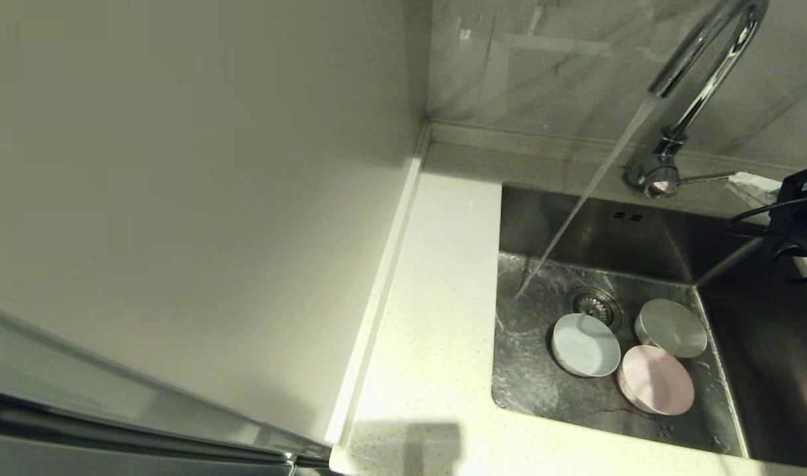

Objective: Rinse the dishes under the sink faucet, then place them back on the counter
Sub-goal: Turn off the faucet

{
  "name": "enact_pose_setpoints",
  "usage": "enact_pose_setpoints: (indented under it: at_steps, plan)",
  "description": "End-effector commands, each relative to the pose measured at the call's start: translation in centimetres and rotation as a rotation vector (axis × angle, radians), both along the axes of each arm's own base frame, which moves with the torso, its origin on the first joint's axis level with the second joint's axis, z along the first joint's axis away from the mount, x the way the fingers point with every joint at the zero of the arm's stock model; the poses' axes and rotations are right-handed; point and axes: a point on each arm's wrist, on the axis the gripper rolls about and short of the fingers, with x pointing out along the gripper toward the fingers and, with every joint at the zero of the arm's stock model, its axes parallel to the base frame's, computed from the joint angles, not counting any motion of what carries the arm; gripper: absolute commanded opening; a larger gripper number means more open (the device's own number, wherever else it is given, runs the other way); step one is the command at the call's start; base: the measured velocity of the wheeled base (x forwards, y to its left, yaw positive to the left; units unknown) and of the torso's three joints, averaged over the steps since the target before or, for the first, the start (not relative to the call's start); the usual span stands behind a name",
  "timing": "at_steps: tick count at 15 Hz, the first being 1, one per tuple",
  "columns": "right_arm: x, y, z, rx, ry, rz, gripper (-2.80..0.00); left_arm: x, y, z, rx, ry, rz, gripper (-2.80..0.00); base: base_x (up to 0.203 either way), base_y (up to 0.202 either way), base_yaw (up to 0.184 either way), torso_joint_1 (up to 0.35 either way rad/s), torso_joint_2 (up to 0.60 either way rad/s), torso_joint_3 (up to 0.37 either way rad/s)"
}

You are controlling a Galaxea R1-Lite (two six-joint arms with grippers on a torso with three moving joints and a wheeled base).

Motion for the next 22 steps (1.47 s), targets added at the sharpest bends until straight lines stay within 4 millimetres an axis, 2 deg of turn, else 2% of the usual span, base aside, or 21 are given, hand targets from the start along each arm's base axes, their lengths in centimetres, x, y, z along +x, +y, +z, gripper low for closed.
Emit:
enact_pose_setpoints:
  at_steps: [1,9,22]
  plan:
    - [1.1,-0.3,-0.4,0.008,0.008,0.001,-2.8,0.0,0.0,0.0,-0.001,-0.005,0.0,-2.8,0.0,0.0,0.0,0.0,0.0,0.0]
    - [3.0,-2.5,-0.8,0.009,0.005,-0.04,-2.8,0.0,0.0,0.0,-0.001,-0.005,-0.001,-2.8,0.0,0.0,0.0,0.0,0.0,0.0]
    - [4.5,-3.0,-0.9,0.006,-0.004,-0.041,-2.8,0.0,0.0,0.0,-0.001,-0.003,0.001,-2.8,0.0,0.0,0.0,0.0,0.0,0.0]
